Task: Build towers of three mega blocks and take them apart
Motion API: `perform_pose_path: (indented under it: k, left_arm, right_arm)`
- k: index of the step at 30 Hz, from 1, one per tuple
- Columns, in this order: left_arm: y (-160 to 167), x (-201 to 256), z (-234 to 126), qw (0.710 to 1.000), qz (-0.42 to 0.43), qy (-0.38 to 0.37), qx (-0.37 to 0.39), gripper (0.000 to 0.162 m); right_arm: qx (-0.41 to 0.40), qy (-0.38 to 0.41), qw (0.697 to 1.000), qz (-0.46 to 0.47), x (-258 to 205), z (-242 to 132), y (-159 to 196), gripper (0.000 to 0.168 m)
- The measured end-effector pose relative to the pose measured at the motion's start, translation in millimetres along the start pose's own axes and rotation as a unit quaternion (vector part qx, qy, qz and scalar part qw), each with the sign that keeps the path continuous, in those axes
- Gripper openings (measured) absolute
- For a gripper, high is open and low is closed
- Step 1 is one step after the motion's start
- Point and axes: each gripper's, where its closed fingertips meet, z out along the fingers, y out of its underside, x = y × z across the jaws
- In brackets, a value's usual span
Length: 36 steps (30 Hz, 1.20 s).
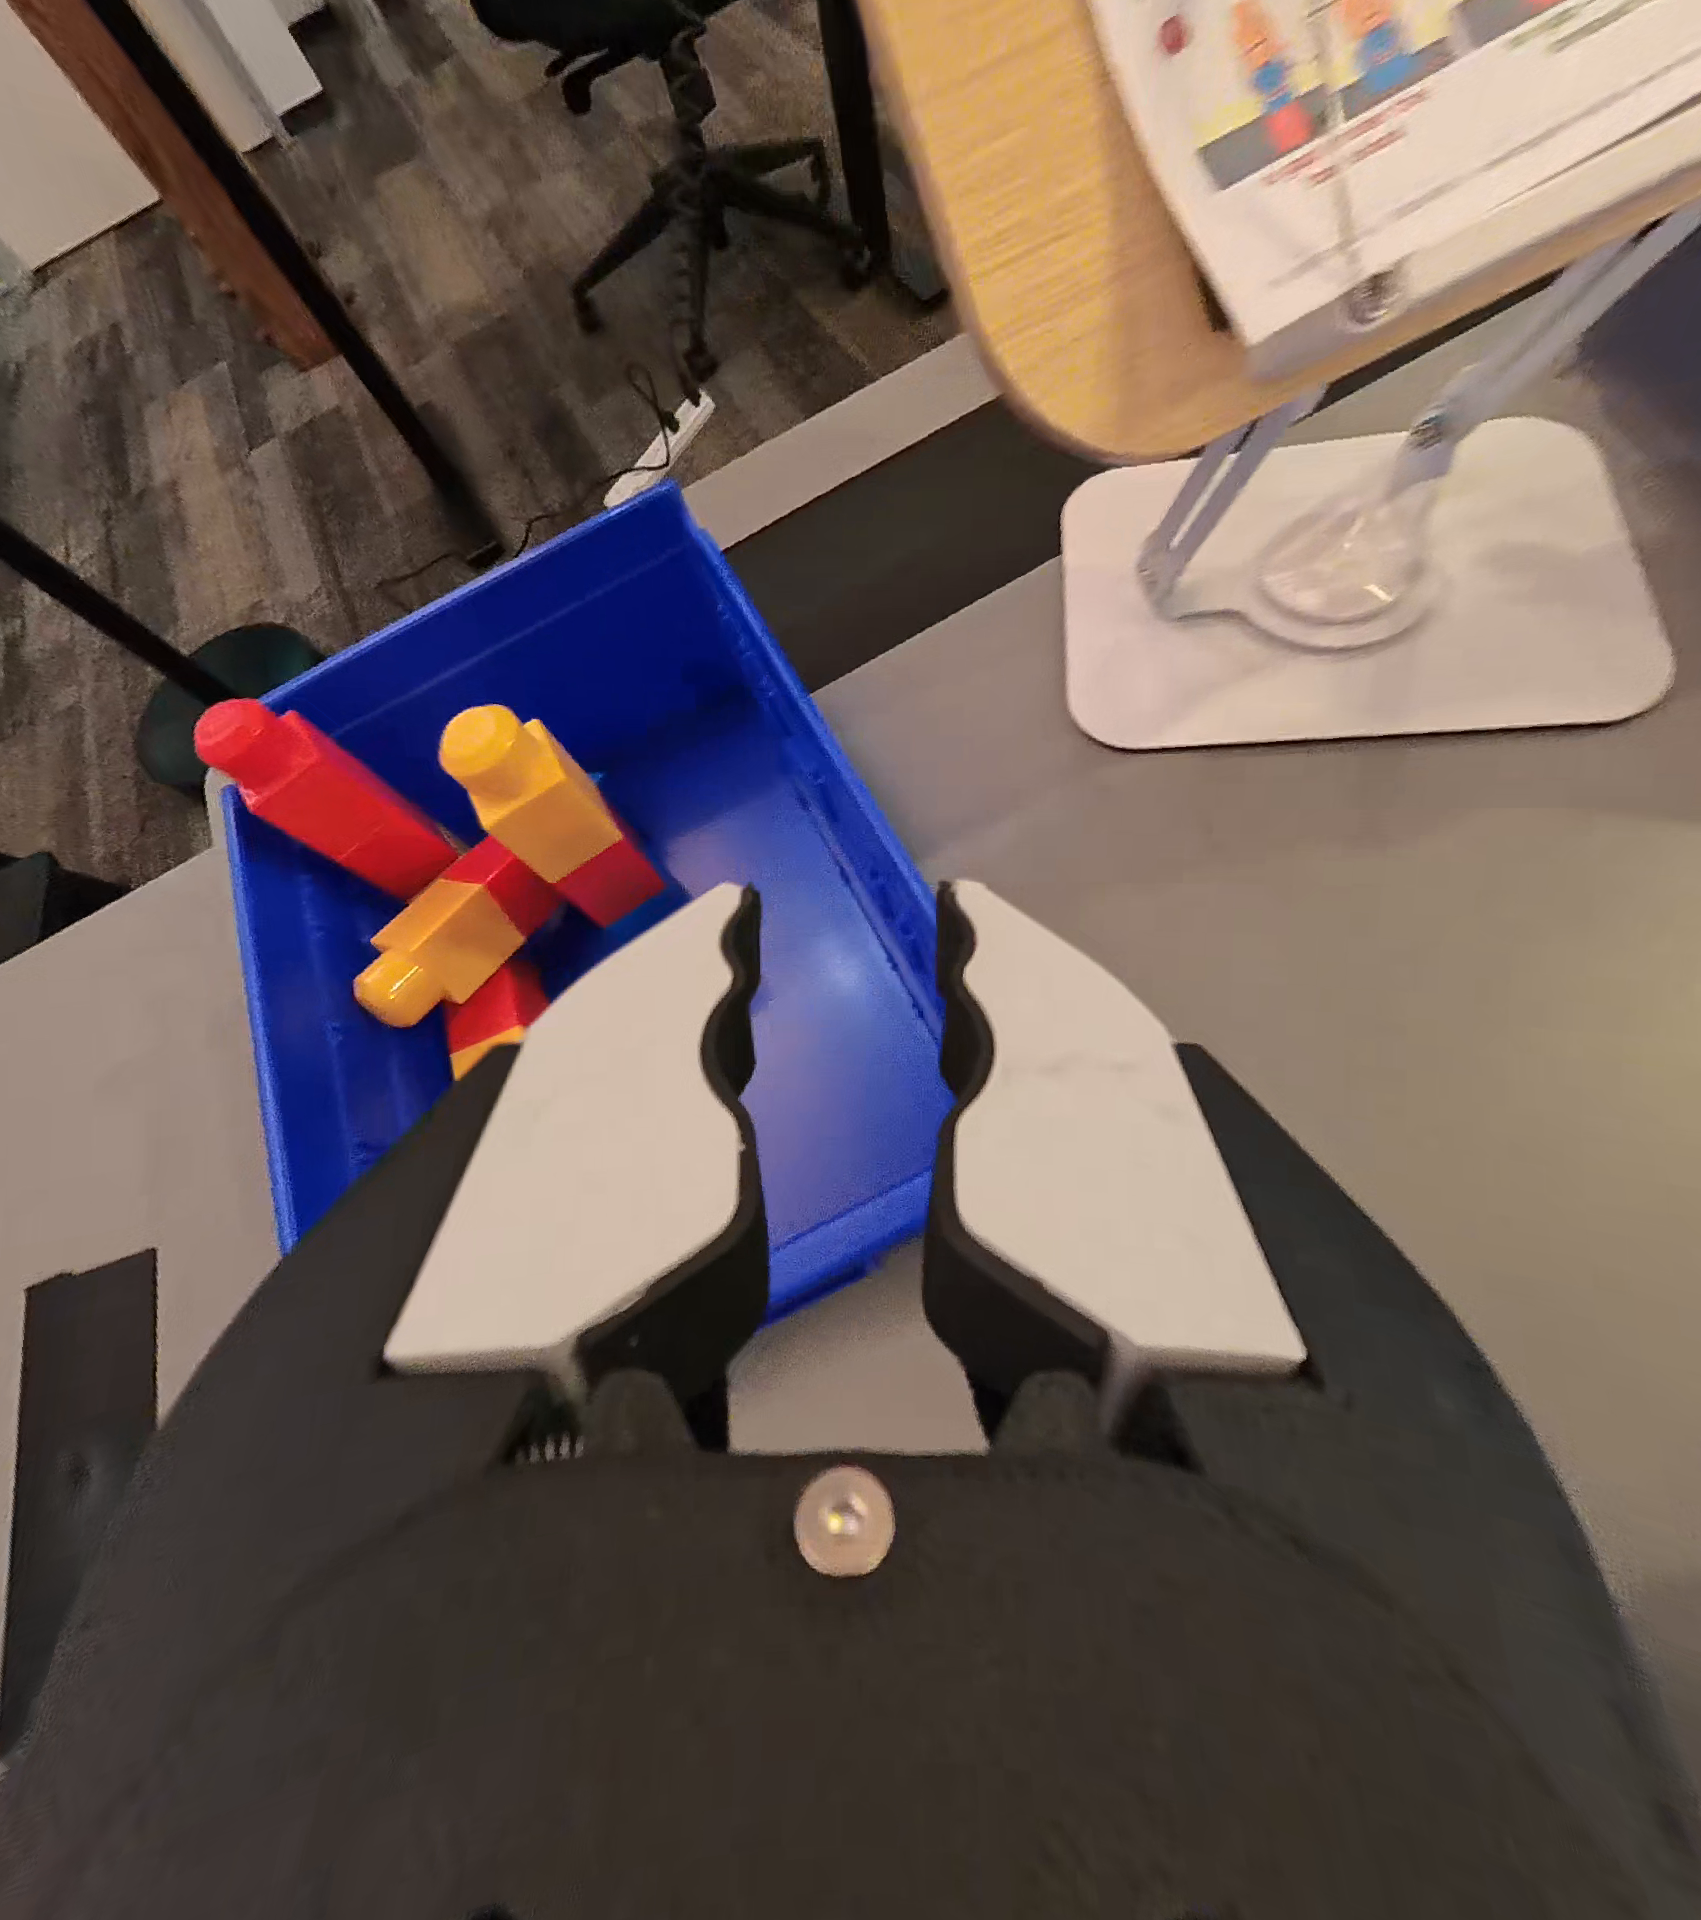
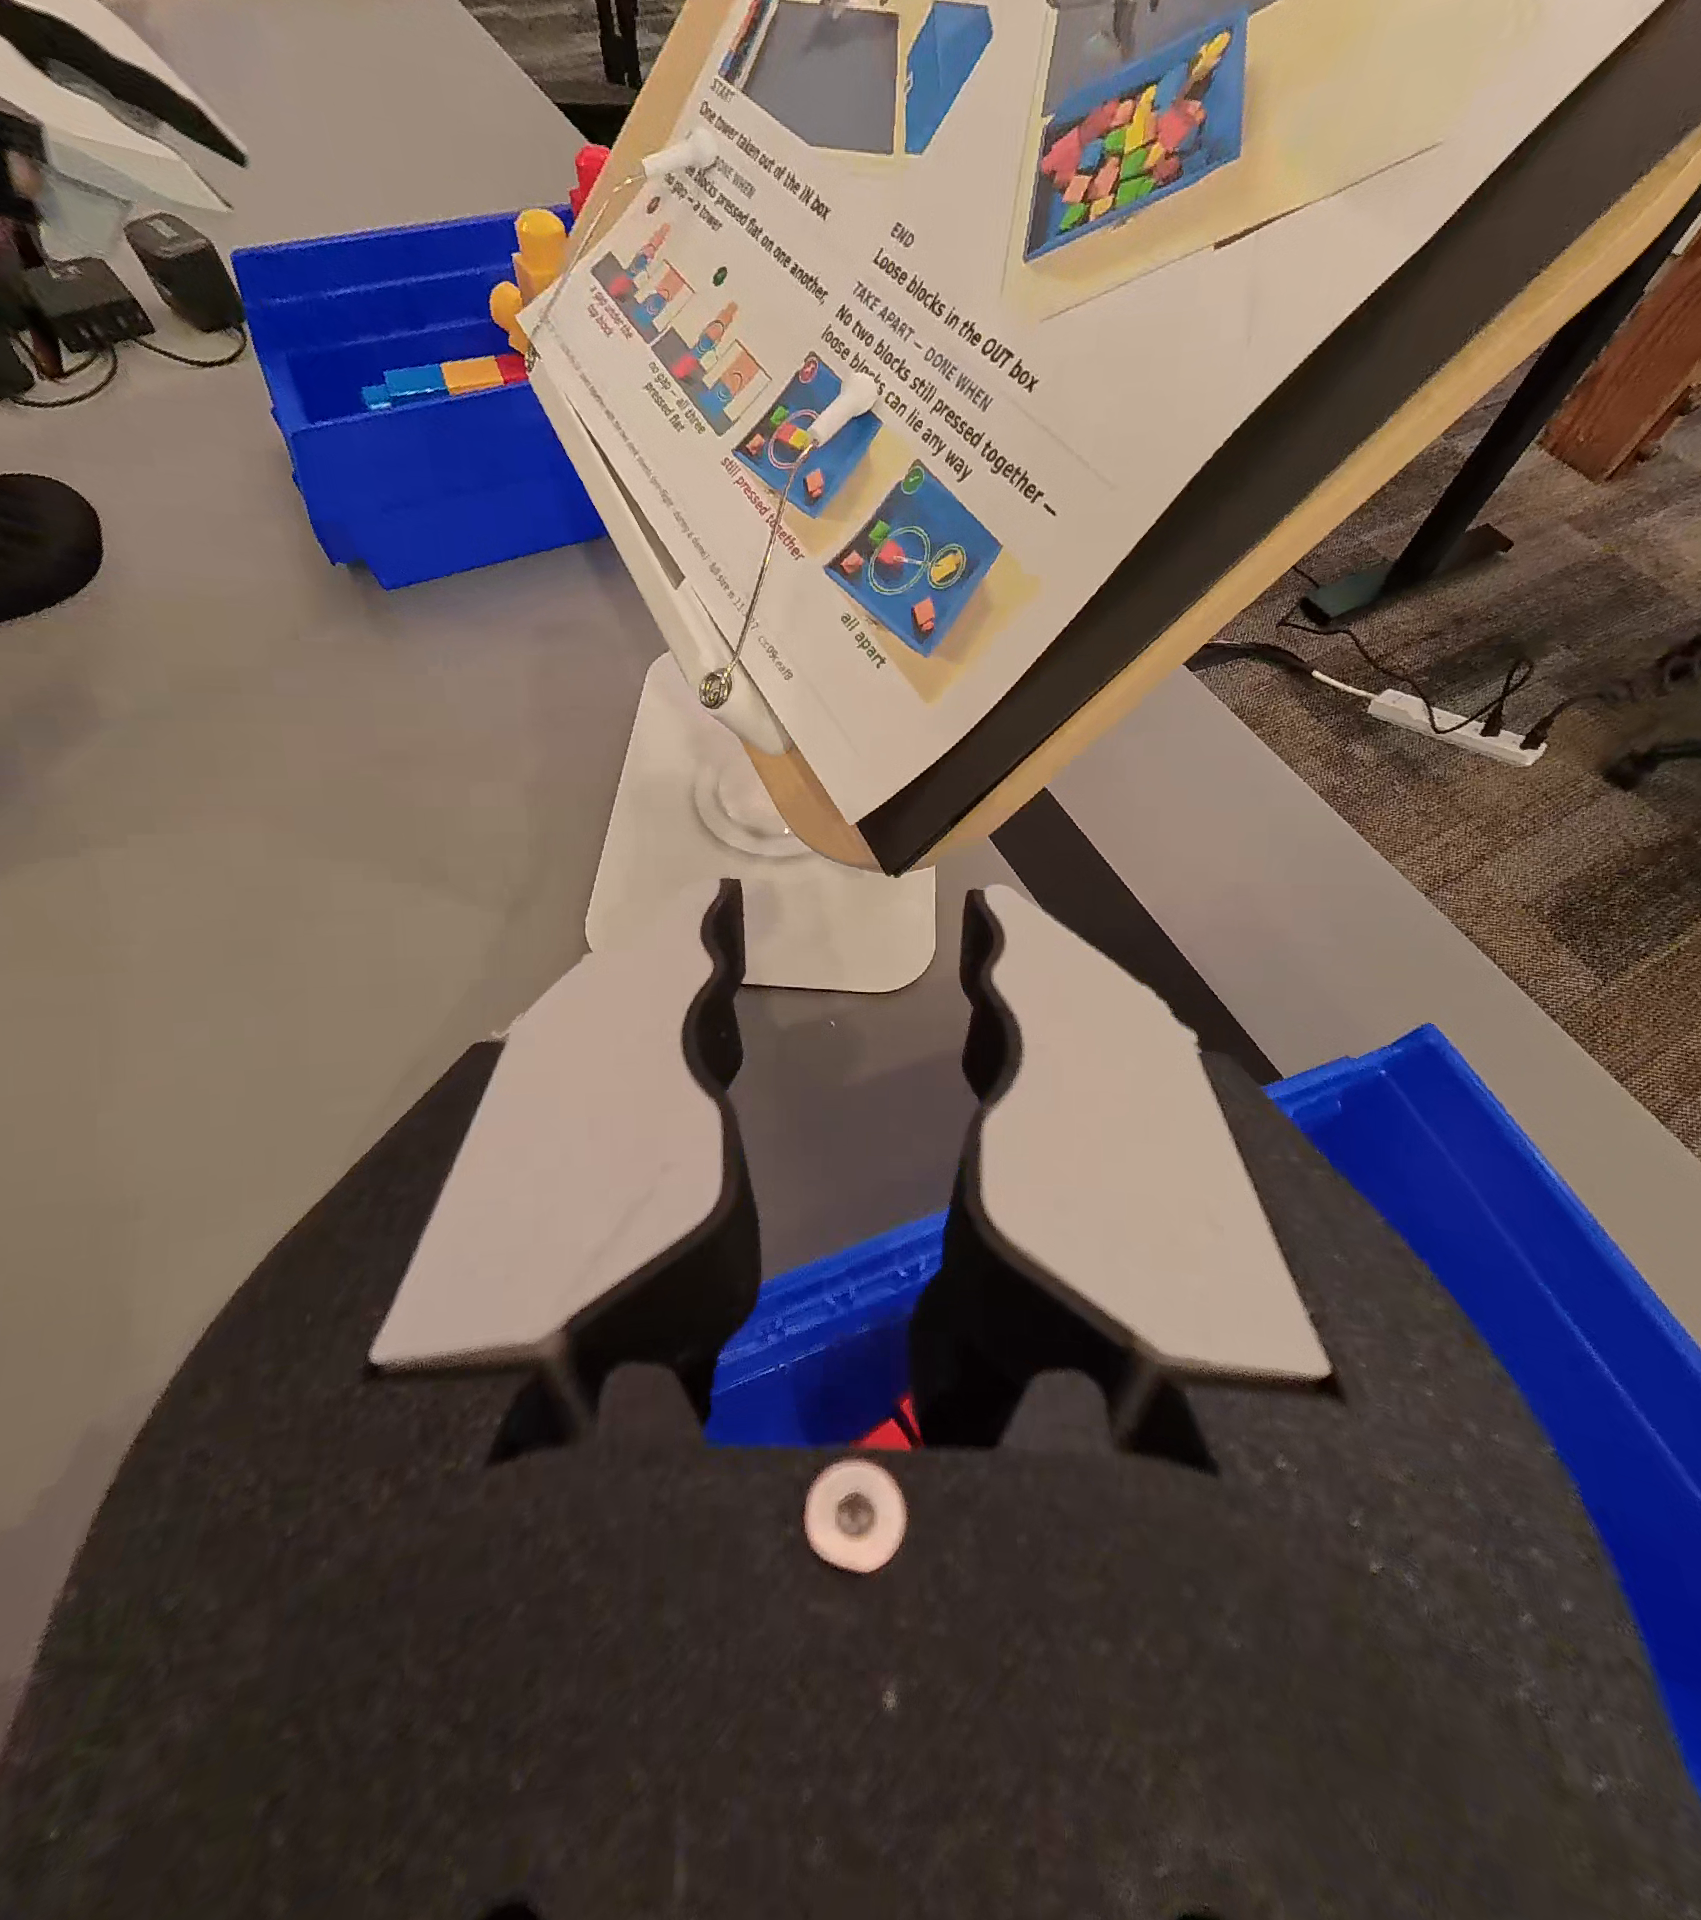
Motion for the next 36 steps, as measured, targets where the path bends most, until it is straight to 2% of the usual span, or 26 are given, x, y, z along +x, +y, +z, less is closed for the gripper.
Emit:
perform_pose_path:
  k: [1, 4, 9, 15, 20, 24, 36]
  left_arm:
    - [2, -6, 5, 1.0, 0.0, -0.002, -0.002, 0.033]
    - [7, -33, 19, 0.999, 0.02, -0.037, -0.023, 0.036]
    - [31, -75, 41, 0.982, 0.114, -0.11, -0.105, 0.044]
    - [51, -97, 71, 0.969, 0.168, -0.106, -0.146, 0.044]
    - [64, -122, 88, 0.94, 0.244, -0.137, -0.195, 0.044]
    - [76, -133, 100, 0.917, 0.299, -0.132, -0.227, 0.043]
    - [102, -156, 124, 0.904, 0.308, -0.104, -0.277, 0.045]
  right_arm:
    - [0.001, -0.002, 1.0, 0.001, -1, 0, 0, 0.04]
    - [0.003, -0.006, 1.0, 0.003, -1, 1, -1, 0.039]
    - [0.002, -0.008, 1.0, 0.009, 1, 3, 2, 0.039]
    - [-0.004, -0.013, 1.0, 0.011, 0, 7, 4, 0.039]
    - [-0.007, -0.015, 1.0, 0.012, 0, 10, 6, 0.039]
    - [-0.009, -0.018, 1.0, 0.015, 0, 12, 7, 0.039]
    - [-0.013, -0.025, 0.999, 0.018, -1, 17, 9, 0.039]
